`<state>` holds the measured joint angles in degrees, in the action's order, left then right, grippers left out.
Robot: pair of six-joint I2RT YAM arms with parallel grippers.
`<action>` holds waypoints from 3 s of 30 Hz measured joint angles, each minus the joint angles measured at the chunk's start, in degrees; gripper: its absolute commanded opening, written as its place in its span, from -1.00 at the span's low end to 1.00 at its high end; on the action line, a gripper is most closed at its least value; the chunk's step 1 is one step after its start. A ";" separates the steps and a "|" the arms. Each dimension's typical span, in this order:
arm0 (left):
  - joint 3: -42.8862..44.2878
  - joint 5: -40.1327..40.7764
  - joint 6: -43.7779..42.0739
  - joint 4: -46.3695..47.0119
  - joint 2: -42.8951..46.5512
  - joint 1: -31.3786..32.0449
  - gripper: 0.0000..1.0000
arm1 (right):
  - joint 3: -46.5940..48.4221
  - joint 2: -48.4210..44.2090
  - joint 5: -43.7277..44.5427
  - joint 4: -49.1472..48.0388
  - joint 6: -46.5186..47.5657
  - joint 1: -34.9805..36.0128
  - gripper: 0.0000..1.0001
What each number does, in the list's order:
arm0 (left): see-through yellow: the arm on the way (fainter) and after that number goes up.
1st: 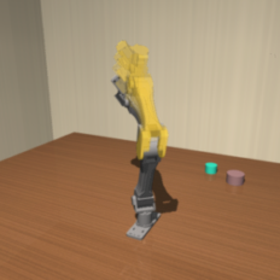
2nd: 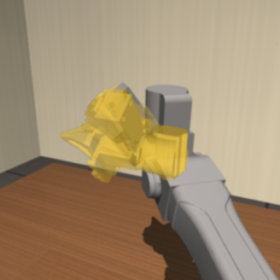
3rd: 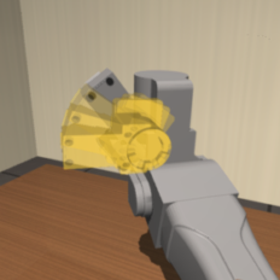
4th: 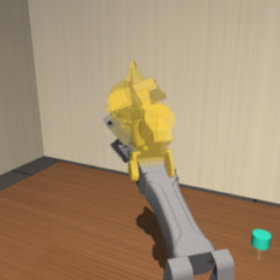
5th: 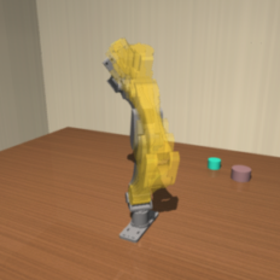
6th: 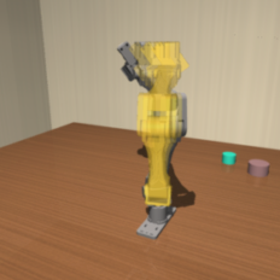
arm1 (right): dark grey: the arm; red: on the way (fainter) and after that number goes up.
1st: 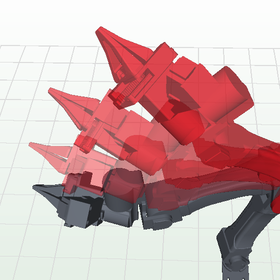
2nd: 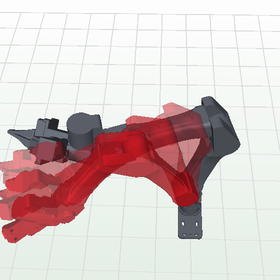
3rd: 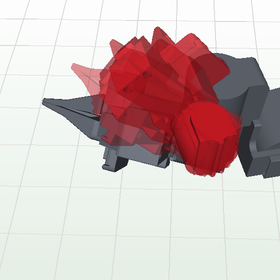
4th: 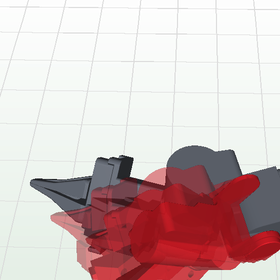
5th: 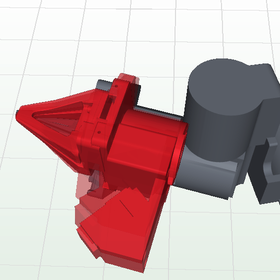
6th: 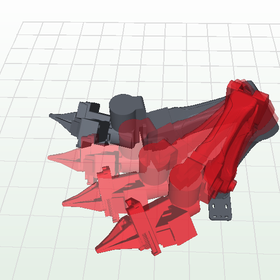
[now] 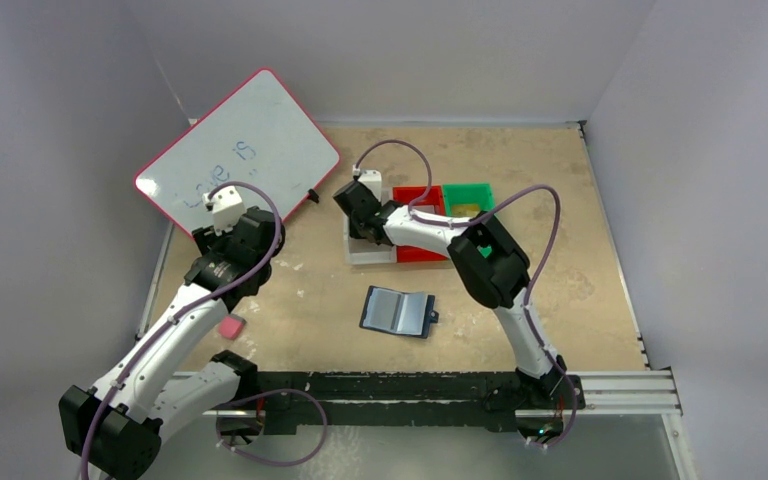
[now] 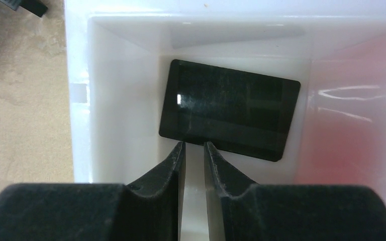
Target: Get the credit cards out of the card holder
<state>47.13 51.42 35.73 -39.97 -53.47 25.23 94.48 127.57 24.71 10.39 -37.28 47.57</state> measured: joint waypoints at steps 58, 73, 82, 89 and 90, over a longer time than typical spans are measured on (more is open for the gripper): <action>0.44 -3.56 -1.53 0.00 1.75 0.00 0.60 | -25.55 -27.93 8.44 19.45 -25.44 22.16 0.39; 0.44 -3.48 -1.51 -0.04 0.42 0.00 0.57 | -27.50 -23.50 7.04 20.79 -29.92 22.23 0.23; 0.44 -3.21 -1.49 -0.22 -0.22 0.00 0.55 | -28.00 -23.47 7.06 19.71 -30.93 22.23 -0.13; 0.44 -3.23 -1.51 -0.31 -0.74 0.00 0.54 | -29.44 -24.20 7.28 16.26 -31.01 22.53 -0.37; 0.44 -3.21 -1.49 -0.33 -0.76 0.00 0.54 | -29.88 -24.52 7.26 15.76 -30.91 22.53 -0.47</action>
<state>47.57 48.21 34.24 -40.29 -54.24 25.23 64.60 103.04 31.97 26.15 -68.18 70.11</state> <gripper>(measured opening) 0.771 0.352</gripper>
